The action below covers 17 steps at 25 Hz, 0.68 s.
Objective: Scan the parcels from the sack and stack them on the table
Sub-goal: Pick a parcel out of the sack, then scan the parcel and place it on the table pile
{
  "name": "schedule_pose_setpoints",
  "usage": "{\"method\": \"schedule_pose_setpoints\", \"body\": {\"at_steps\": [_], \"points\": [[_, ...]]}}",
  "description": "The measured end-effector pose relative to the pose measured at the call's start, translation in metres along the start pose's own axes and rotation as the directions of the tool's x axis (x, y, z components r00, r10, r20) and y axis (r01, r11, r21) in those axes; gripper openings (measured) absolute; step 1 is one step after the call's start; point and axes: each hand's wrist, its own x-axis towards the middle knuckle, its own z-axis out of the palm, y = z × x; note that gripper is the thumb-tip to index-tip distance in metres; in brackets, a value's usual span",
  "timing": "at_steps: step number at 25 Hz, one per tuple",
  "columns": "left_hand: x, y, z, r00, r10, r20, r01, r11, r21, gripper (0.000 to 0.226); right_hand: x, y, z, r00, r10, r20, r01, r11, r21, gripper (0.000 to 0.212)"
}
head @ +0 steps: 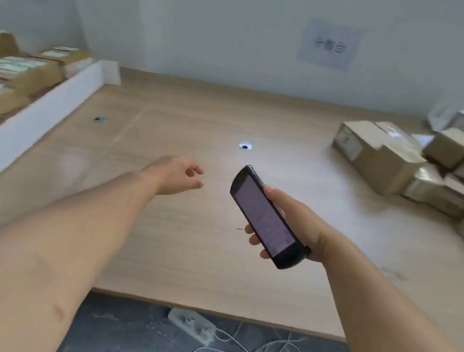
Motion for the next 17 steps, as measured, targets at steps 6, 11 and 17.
{"method": "schedule_pose_setpoints", "body": {"at_steps": [6,11,17], "points": [[0.076,0.1,0.04,0.961,0.257,0.103,-0.265,0.962,0.073,0.039,-0.028,0.026,-0.076,0.974,0.045,-0.223,-0.01,0.987,0.158,0.052],[0.131,0.168,0.055,0.897,0.42,0.138,-0.434,0.896,0.091,0.042,-0.04,0.026,-0.121,0.928,0.088,-0.361,-0.002,0.973,0.231,0.055],[0.175,0.245,0.078,0.827,0.53,0.19,-0.554,0.825,0.109,0.06,-0.054,0.033,-0.172,0.871,0.105,-0.479,0.053,0.951,0.304,0.061]]}}
